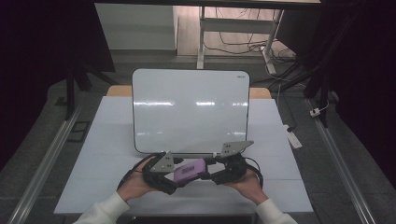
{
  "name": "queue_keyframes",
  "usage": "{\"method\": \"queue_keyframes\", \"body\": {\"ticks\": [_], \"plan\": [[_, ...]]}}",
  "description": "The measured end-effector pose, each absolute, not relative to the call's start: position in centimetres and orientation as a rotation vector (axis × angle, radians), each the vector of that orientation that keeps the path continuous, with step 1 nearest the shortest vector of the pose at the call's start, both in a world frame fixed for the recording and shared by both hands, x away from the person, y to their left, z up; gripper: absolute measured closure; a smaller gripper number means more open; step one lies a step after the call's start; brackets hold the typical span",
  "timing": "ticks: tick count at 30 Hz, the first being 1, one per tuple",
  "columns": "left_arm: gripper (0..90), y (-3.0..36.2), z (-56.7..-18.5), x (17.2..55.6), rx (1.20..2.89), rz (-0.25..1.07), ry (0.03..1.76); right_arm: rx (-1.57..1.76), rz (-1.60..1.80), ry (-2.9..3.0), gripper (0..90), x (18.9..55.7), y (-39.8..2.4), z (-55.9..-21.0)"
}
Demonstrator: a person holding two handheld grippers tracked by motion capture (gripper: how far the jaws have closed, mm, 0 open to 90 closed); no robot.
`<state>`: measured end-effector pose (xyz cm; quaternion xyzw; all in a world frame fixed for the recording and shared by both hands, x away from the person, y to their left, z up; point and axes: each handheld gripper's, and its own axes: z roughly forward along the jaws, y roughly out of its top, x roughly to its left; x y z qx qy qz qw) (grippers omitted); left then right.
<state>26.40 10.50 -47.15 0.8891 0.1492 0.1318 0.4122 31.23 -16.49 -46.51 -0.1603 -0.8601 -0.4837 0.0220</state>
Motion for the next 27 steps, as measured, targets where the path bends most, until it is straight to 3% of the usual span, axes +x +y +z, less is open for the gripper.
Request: {"method": "queue_keyframes", "body": {"ticks": [9, 15, 27], "plan": [[26.7, 10.0, -46.6, 24.8, 2.175, 0.567, 0.459, -0.776, -1.545, -2.589, 40.6, 31.7, -16.9, -46.7], [31.0, 8.8, -47.1, 24.8, 2.210, 0.629, 0.472, -0.861, -1.549, -2.509, 40.6, 31.8, -16.5, -47.0], [54.3, 7.3, -48.0, 24.3, 2.281, 0.825, 0.436, -0.975, -1.562, -2.391, 40.4, 31.6, -16.1, -47.0]]}}
